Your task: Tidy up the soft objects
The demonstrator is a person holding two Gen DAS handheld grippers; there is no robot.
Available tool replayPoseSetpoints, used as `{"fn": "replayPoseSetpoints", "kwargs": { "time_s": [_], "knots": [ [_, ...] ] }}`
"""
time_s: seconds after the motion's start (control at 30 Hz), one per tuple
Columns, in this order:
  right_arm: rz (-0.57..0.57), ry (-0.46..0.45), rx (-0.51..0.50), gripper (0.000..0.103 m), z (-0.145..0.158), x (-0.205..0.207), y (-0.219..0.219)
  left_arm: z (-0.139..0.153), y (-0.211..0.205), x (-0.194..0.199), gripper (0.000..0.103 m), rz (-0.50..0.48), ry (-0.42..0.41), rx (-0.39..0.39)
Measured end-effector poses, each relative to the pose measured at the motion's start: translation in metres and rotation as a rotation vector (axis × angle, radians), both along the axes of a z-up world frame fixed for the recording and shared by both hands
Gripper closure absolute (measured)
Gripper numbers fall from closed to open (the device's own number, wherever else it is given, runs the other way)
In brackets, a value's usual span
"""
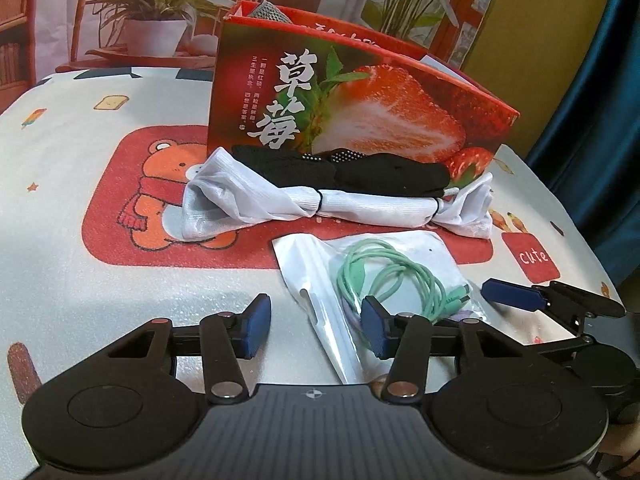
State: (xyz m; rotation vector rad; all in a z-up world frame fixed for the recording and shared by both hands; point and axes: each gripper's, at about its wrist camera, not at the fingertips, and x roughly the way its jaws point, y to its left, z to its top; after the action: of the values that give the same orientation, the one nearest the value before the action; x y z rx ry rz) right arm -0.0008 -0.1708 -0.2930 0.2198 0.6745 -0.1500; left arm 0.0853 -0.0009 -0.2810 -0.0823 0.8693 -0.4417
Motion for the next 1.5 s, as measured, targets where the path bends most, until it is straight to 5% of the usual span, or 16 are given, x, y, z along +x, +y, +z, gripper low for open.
{"fn": "replayPoseSetpoints", "kwargs": {
  "time_s": [0.5, 0.57, 0.73, 1.5],
  "knots": [
    [0.017, -0.005, 0.0, 0.029, 0.001, 0.0, 0.001, -0.001, -0.003, 0.001, 0.053, -0.026, 0.027, -0.036],
    [0.025, -0.005, -0.005, 0.029, 0.0, 0.001, 0.001, -0.001, -0.005, 0.006, 0.064, -0.042, 0.039, -0.043],
    [0.054, -0.002, -0.012, 0.028, 0.0, 0.004, 0.005, -0.004, -0.008, 0.019, 0.068, -0.041, 0.07, -0.077],
    [0.168, 0.018, -0.114, 0.009, -0.007, 0.021, 0.019, -0.006, -0.005, 0.028, 0.068, -0.033, 0.115, -0.167]
  ]
}}
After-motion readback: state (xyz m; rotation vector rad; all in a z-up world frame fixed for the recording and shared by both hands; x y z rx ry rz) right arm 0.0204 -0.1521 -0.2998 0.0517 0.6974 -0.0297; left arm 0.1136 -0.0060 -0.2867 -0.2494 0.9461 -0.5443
